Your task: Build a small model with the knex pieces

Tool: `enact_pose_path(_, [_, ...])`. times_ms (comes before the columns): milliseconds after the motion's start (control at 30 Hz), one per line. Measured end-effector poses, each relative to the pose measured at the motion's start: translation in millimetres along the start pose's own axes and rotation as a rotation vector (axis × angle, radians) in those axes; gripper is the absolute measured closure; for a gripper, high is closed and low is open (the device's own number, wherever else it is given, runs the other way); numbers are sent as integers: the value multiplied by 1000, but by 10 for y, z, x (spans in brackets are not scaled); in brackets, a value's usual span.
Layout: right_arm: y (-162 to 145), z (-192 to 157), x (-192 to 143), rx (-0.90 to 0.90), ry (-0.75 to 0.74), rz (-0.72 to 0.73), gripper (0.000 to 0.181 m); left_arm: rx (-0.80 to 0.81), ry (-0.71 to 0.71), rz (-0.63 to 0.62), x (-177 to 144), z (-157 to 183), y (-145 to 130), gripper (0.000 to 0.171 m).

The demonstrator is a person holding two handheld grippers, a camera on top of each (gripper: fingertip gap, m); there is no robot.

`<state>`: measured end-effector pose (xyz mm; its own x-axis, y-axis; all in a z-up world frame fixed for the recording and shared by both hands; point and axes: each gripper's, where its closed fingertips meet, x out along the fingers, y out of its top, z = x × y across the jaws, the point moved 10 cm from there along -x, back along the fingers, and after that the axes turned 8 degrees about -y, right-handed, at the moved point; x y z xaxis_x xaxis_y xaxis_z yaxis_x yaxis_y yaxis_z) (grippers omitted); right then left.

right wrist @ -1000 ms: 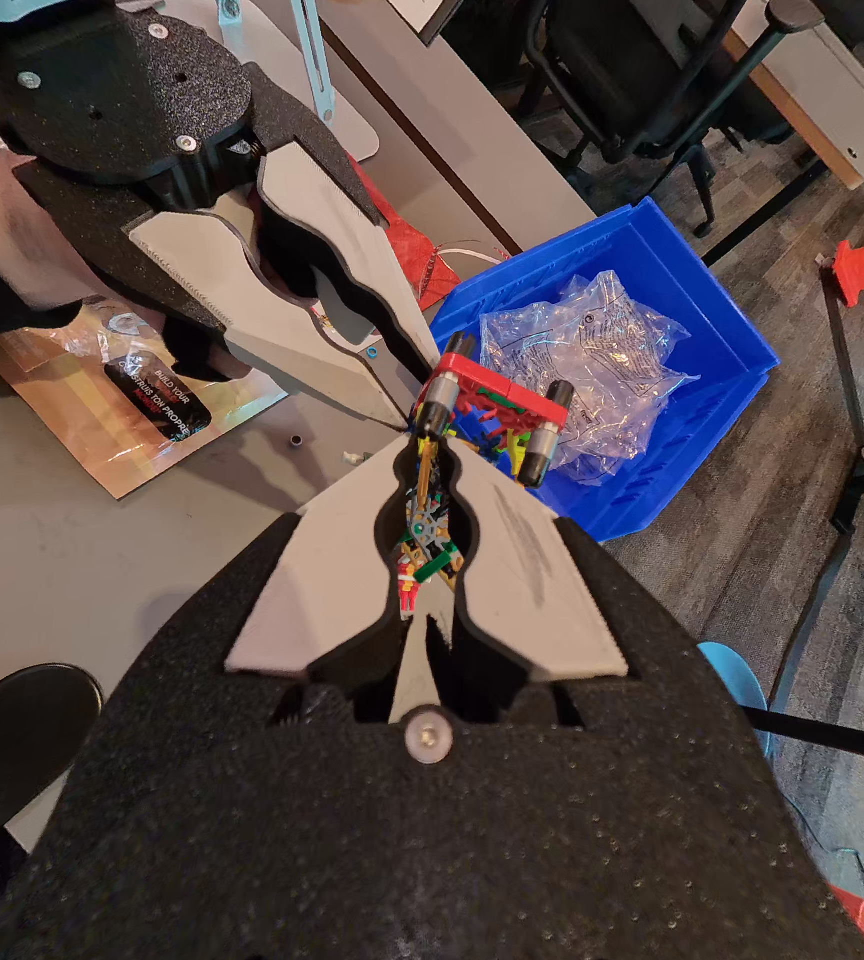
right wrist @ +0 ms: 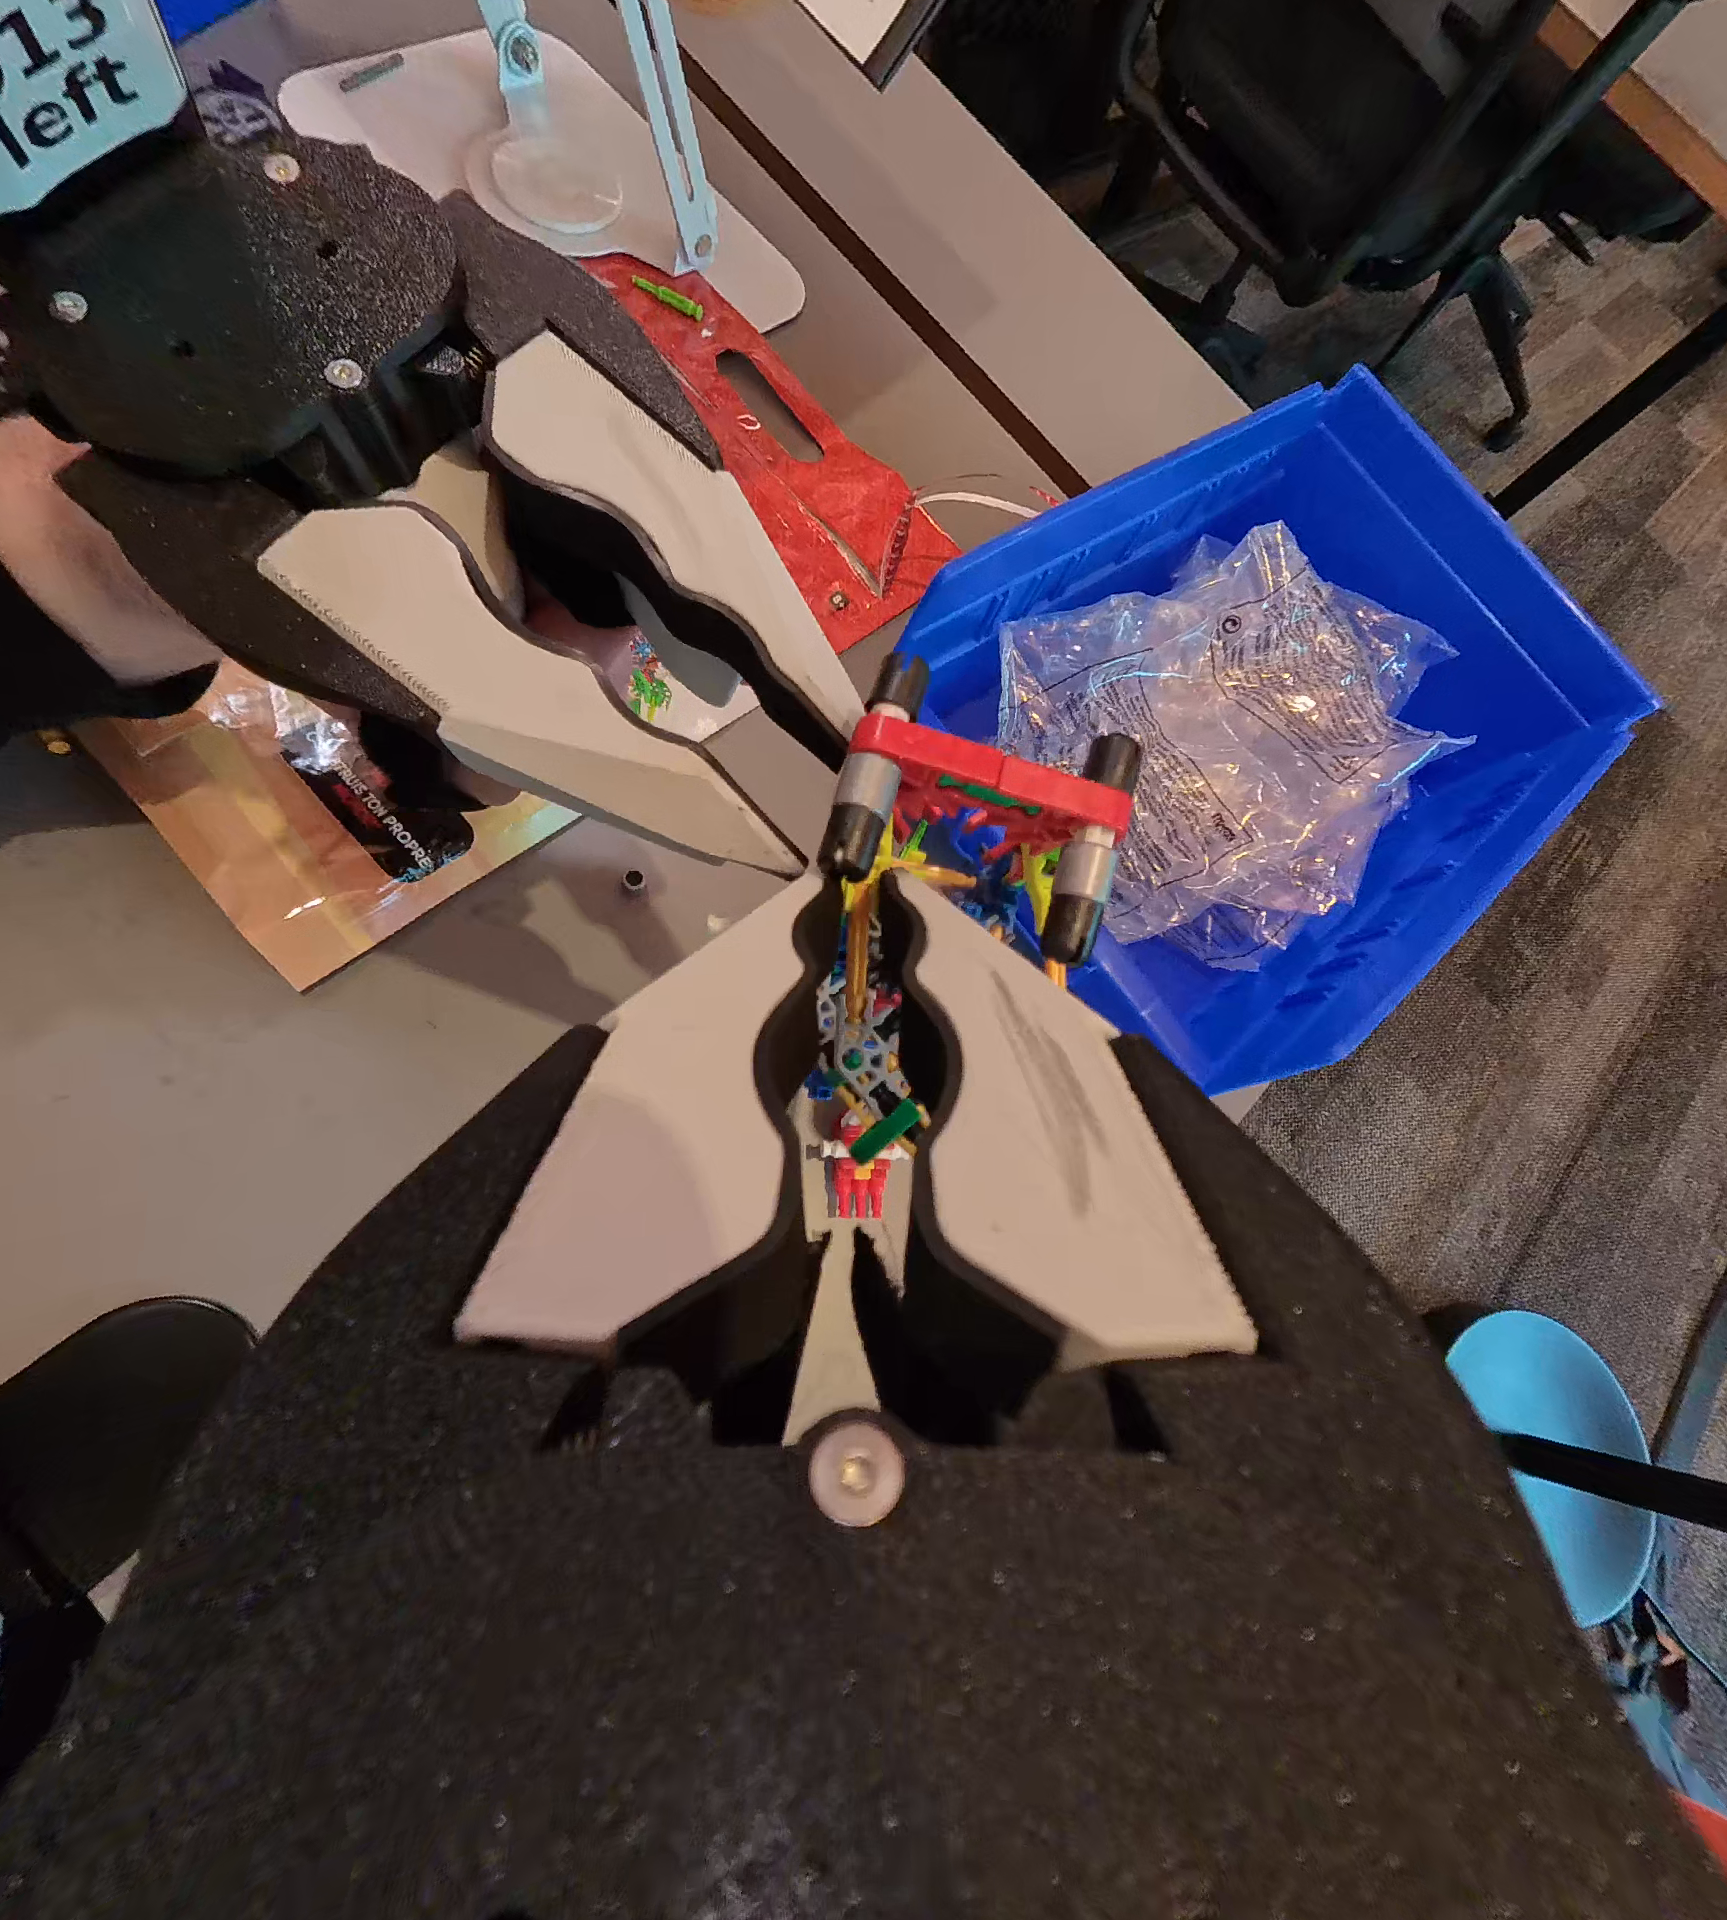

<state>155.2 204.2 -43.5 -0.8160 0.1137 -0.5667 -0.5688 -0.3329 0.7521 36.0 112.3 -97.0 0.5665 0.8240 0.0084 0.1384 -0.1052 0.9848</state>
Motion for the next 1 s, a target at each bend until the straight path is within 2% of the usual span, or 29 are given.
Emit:
enact_pose_path(467, [33, 3, 19, -77, -26, -38, 181, -12, 43, 19, 36, 10, -23, 158])
enact_pose_path(733, [19, 8, 24, -43, -21, -17, 181, -5, 65, 33, 39, 31, -37, 158])
enact_pose_path(1000, [24, -19, 19, -115, -56, -25, 181, -18, 74, 31, 50, 34, -28, 159])
